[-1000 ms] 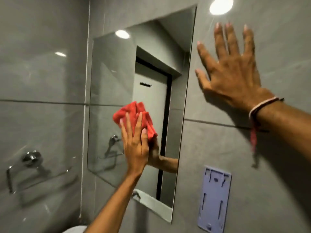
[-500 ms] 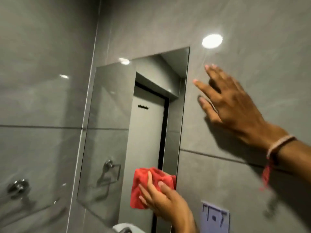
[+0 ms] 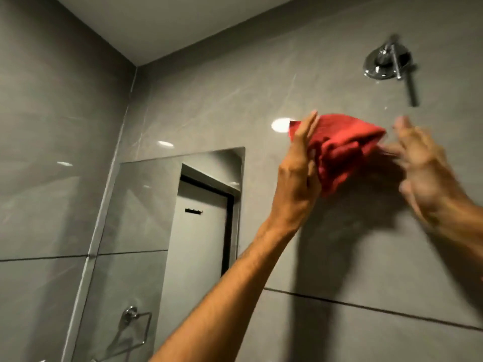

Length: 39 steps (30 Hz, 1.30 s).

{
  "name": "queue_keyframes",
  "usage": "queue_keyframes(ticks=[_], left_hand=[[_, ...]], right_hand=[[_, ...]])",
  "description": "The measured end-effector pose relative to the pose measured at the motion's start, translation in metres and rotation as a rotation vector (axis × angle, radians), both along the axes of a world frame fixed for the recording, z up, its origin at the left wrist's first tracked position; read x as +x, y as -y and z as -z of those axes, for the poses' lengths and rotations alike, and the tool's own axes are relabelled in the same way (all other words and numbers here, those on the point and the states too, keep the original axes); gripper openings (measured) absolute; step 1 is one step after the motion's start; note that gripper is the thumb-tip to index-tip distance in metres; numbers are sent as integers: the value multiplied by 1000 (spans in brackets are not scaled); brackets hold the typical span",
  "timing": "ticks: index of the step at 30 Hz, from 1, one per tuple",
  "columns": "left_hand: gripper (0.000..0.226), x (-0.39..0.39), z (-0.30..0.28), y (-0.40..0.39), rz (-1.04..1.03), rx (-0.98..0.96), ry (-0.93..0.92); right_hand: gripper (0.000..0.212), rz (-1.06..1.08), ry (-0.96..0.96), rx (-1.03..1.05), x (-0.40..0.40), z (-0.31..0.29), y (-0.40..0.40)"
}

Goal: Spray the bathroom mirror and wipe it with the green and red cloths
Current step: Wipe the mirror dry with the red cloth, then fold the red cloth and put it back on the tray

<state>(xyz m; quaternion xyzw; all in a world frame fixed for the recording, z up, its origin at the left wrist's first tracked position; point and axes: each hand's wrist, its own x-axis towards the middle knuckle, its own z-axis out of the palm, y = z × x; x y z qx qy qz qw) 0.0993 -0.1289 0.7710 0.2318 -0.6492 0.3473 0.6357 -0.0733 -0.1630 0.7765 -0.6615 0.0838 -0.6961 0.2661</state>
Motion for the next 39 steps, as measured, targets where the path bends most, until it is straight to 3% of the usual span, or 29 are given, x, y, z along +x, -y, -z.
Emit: queue_keyframes(ticks=[2,4,8,10,13,15,17,21,23,27,30,34,37,39], left_hand=[[77,-9,29,18,-6,152,37],[80,-22,61,31,24,208,-44],[59,-39,83,34,-48,-19,-170],[68,-53,97,25,-31,-21,-307],[74,-81,113,-10,345,231,-581],[57,-98,136,-23,714,526,-632],[47,-106,163,-36,832,722,-642],[26,-121,265,-42,704,946,-669],[12,-132,335,-45,632,1081,-685],[7,-161,495,-53,500,1447,-812],[13,-180,609,-57,314,1734,-938],[40,-198,723,-54,33,1936,-938],[59,-203,772,-48,50,2076,-885],[68,-207,791,-46,109,2186,-781]], right_hand=[[64,-20,-87,76,18,15,-7],[50,160,-60,87,31,36,-10],[50,3,181,145,24,55,-12],[50,-63,239,140,2,67,-14],[44,-84,277,108,-28,95,-30],[44,-72,292,137,-47,129,-42],[43,-72,303,147,-62,168,-51],[50,78,185,317,-99,276,-50],[41,142,89,481,-120,352,-50],[31,216,-95,883,-160,517,-64],[34,255,-256,1217,-183,630,-71],[35,288,-355,1573,-187,732,-66],[41,177,-376,1747,-187,774,-55],[48,87,-487,1793,-192,796,-49]])
